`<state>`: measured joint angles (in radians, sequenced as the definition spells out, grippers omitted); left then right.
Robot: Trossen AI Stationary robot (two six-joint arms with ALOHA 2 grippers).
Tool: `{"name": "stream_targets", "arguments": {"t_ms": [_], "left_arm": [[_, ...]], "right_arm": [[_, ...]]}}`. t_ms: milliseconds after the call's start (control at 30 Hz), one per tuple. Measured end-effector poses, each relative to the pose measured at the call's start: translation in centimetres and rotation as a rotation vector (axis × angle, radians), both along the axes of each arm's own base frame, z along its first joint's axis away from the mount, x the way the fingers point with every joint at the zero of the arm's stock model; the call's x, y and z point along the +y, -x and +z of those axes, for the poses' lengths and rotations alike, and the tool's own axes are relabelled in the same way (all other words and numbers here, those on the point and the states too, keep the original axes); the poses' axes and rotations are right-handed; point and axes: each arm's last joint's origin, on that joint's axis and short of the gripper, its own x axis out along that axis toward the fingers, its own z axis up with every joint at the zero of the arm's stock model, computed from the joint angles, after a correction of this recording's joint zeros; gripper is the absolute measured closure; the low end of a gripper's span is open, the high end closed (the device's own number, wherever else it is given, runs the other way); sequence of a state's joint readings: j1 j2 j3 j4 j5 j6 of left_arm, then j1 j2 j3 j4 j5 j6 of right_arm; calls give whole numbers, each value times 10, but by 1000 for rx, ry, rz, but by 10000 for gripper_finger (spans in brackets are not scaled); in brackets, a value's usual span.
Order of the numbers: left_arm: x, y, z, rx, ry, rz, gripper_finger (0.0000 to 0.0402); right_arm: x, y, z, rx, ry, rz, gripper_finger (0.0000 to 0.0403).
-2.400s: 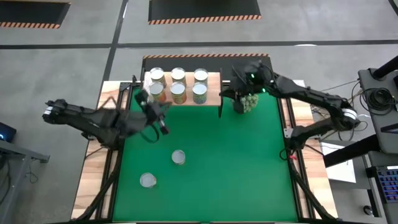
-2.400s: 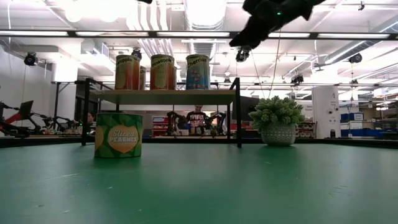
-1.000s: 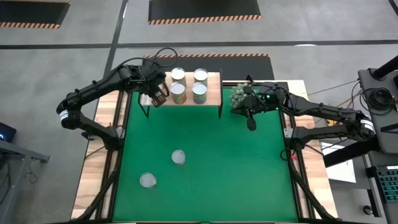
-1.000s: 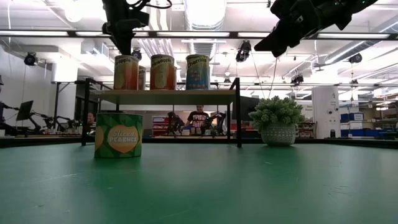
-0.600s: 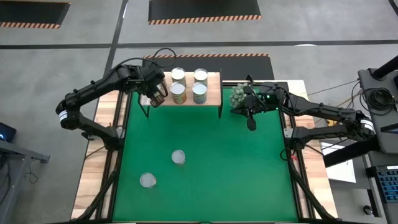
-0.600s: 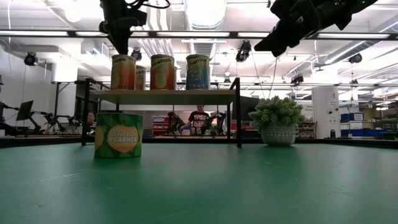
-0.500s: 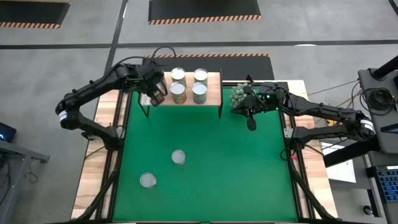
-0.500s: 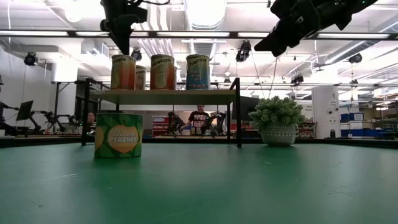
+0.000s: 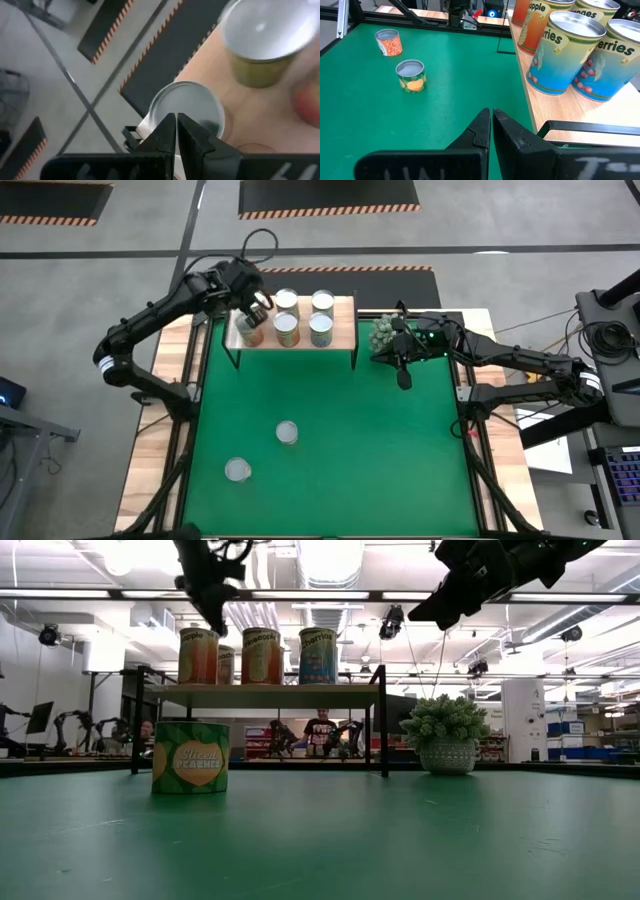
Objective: Pick and place cans onto a shelf
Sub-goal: Adjust the canned goods on the shelf
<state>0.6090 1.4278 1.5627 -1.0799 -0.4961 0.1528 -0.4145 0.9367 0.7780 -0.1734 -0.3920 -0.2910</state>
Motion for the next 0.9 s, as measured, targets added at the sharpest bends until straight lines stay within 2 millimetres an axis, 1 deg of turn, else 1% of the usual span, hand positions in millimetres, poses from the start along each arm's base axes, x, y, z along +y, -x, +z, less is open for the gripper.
{"name": "stream_targets", "arguments": {"t_ms": [133, 300, 500, 900], "left_arm": [[15, 0, -10, -18, 83, -2, 402], [22, -6, -20, -2, 124, -6, 402], [22, -6, -24, 37, 141, 19, 402], [20, -3, -23, 39, 148, 33, 402]], "right_arm": [[0, 0, 0, 0, 0, 0, 394], [0, 0, 0, 1, -1, 0, 394], [0, 0, 0, 1, -3, -1, 394], [0, 0, 0, 1, -2, -1, 394]]}}
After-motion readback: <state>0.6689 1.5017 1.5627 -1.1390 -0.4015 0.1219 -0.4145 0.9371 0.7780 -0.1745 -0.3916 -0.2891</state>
